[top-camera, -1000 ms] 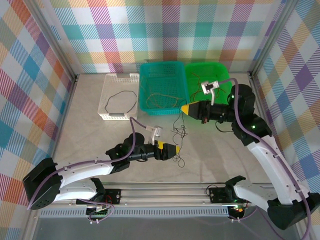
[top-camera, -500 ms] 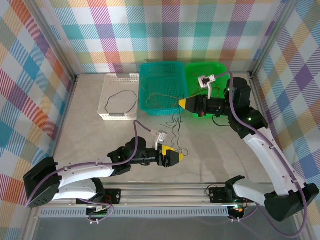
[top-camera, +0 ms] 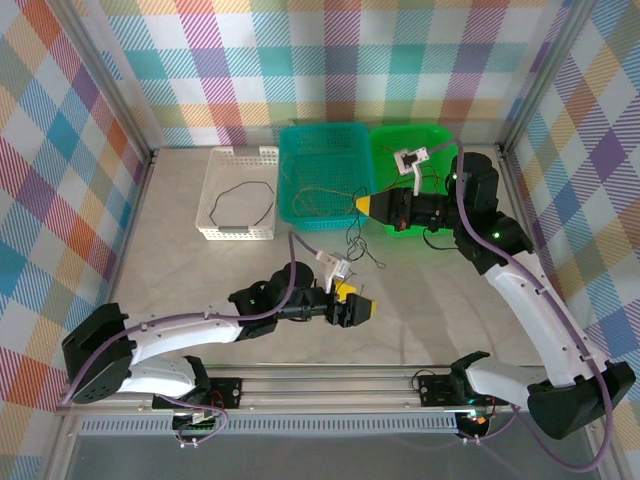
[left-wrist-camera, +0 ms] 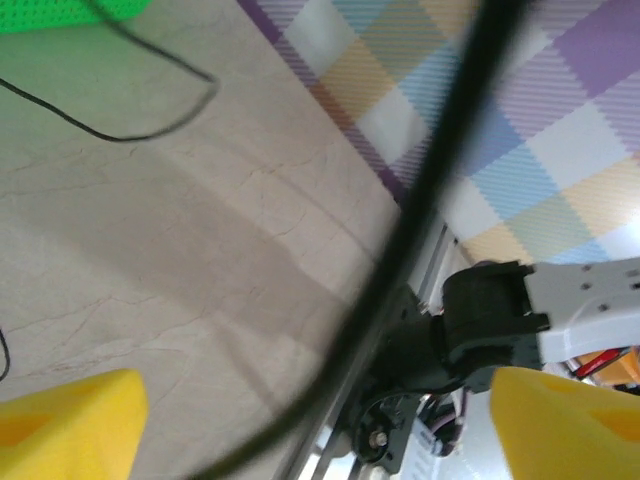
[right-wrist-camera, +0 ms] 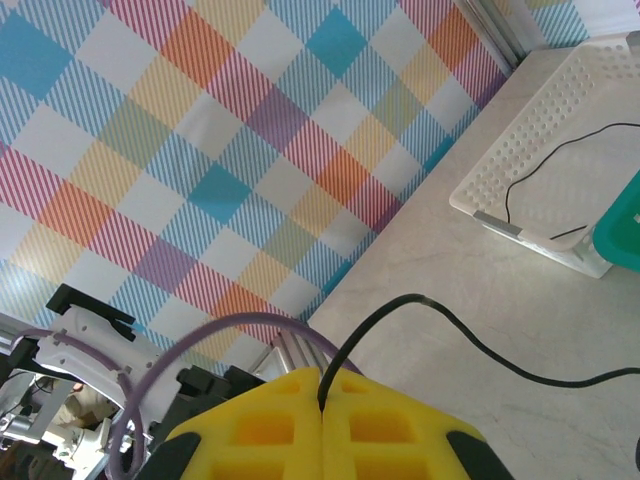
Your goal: Untangle the cables
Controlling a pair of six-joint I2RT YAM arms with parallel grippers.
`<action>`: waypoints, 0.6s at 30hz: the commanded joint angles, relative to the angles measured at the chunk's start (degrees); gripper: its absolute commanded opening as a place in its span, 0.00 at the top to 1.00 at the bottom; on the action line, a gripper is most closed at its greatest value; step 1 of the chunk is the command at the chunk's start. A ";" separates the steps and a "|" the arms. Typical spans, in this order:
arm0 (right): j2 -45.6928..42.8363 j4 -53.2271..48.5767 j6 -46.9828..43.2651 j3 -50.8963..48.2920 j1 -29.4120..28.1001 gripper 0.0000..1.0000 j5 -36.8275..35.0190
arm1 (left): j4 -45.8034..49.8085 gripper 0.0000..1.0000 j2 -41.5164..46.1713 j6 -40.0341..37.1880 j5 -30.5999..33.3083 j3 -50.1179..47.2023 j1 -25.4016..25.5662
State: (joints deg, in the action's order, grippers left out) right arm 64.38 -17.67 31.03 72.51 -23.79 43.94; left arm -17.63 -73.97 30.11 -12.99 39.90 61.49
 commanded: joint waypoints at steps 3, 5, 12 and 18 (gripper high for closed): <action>-1.36 -1.33 -1.31 3.55 -0.11 1.00 -0.45 | 2.94 0.36 -1.06 -2.97 -0.18 0.49 0.62; -1.61 -3.29 -2.44 4.36 -0.11 1.00 -2.53 | 4.54 0.50 0.30 -3.77 1.09 0.02 0.57; -2.95 -8.54 -4.20 4.72 1.13 1.00 -15.92 | 14.14 1.00 9.88 -6.53 7.46 -1.28 -0.10; -6.77 -11.56 -2.82 2.46 5.08 1.00 -30.77 | 25.04 1.00 23.72 -4.48 13.64 -3.61 -1.18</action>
State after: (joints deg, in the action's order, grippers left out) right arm 60.31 -27.03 28.21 75.68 -20.34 23.16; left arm -0.45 -55.90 25.28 -3.99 37.85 61.14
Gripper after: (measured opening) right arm 0.065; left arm 0.054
